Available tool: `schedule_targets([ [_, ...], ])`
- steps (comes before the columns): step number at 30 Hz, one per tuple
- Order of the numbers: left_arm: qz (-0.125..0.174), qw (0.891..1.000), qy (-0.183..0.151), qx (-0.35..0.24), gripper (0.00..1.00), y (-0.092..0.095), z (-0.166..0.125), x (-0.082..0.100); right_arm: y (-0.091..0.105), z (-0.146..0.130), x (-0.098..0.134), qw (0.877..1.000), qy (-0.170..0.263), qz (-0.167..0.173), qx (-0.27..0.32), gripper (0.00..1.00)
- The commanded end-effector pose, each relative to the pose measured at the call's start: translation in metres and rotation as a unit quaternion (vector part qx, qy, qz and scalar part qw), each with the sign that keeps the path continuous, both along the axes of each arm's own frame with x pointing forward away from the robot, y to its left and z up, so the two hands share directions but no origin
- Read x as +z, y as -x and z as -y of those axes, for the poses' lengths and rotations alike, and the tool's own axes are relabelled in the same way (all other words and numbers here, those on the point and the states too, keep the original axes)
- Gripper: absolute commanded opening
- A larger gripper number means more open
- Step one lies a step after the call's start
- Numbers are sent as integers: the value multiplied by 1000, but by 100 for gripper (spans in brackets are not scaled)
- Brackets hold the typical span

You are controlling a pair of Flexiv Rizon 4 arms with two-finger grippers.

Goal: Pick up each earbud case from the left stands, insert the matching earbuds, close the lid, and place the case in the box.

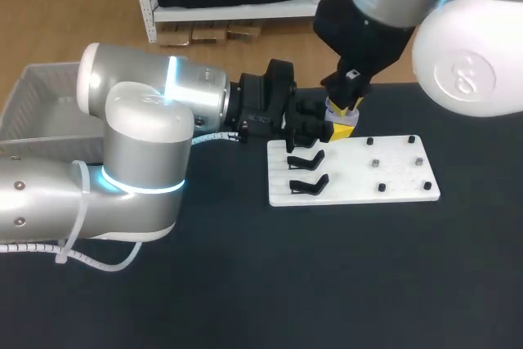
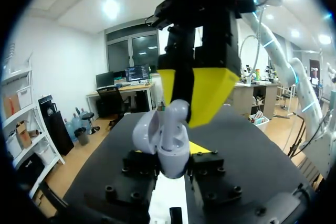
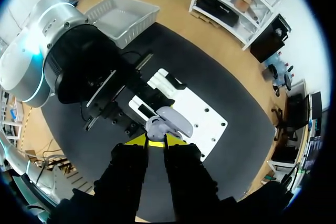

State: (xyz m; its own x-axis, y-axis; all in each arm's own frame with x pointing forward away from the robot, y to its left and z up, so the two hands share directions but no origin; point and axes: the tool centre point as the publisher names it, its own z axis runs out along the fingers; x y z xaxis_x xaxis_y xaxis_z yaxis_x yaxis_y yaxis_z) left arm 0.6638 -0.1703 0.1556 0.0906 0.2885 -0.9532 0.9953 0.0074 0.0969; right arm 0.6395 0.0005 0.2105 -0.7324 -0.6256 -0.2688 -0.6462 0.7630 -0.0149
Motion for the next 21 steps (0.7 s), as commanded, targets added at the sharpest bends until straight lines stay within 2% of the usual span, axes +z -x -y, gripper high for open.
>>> schedule_targets([
  [1, 3, 1000, 5, 3, 0, 1, 0, -2, -1, -1, -2, 1000, 2, -4, 1, 0],
  [21, 3, 1000, 5, 3, 0, 1, 0, -2, -2, -2, -6, 1000, 15, -6, 10, 0],
])
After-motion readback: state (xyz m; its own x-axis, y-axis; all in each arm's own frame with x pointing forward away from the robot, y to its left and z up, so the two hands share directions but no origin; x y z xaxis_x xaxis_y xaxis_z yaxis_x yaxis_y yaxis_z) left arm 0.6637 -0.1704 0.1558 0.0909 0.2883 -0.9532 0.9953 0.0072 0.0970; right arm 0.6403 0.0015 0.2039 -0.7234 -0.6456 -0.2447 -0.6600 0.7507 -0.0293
